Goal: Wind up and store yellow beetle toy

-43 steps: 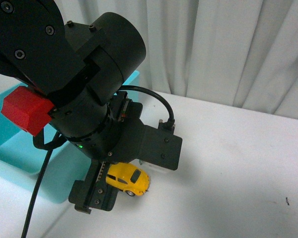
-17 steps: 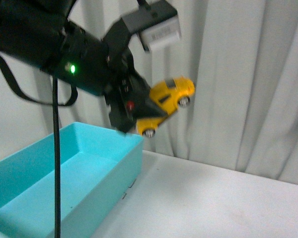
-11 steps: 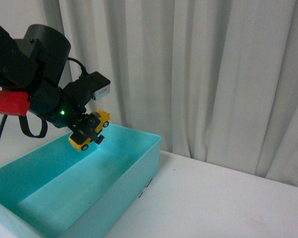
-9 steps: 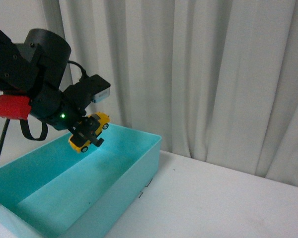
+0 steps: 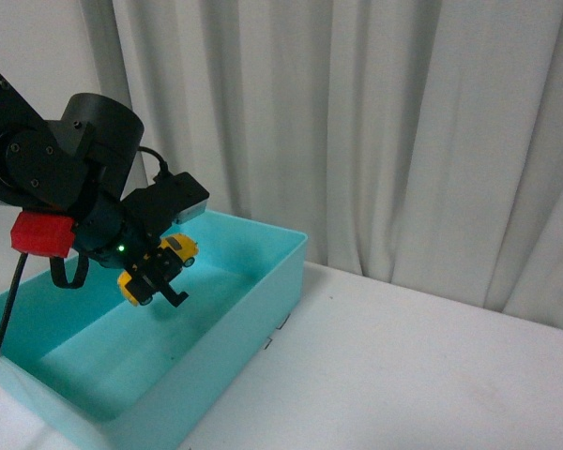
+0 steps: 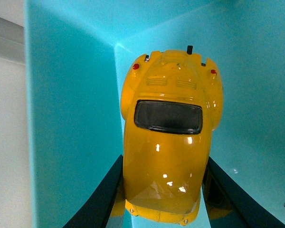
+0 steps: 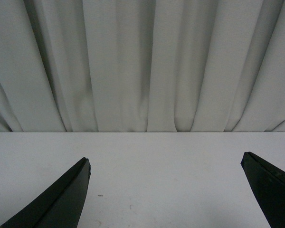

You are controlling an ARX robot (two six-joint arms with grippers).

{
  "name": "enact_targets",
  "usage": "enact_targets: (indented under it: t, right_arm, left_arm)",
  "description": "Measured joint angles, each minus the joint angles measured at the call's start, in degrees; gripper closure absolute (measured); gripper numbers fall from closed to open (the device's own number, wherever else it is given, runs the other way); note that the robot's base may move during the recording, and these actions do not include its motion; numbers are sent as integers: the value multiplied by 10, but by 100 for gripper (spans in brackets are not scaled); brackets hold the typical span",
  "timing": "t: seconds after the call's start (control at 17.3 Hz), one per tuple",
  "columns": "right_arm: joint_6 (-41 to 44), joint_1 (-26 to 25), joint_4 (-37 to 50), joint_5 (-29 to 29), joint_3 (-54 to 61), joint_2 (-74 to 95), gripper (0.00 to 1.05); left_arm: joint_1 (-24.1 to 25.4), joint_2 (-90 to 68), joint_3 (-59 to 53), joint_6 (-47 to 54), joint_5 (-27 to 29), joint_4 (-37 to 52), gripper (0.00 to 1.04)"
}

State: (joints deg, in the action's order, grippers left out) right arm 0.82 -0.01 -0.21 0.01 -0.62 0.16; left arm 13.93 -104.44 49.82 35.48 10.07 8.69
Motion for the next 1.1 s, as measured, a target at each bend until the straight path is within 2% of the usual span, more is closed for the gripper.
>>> enact_targets:
  t: [0.29, 0.58, 0.64, 0.87, 0.98, 1.04, 1.1]
  right_arm:
    - [0, 0, 0, 0, 0, 0, 7]
    - [0, 0, 0, 0, 0, 0, 7]
    - [0, 0, 0, 0, 0, 0, 7]
    - [0, 0, 0, 0, 0, 0, 7]
    - [0, 0, 0, 0, 0, 0, 7]
    - [0, 0, 0, 0, 0, 0, 7]
    - [0, 0, 0, -1, 0, 0, 7]
  left_arm:
    - [-7, -32, -16, -10, -2, -18, 63]
    - [-23, 2, -12, -45, -32, -57, 8]
    - [-27, 43, -12, -52, -44, -57, 6]
    - [-56, 261, -30, -73, -76, -80, 7]
    - [-52, 261, -39, -90, -85, -43, 8]
    - [-48, 250, -105, -151, -143, 129, 19]
    - [-64, 278, -246, -281, -174, 339, 42]
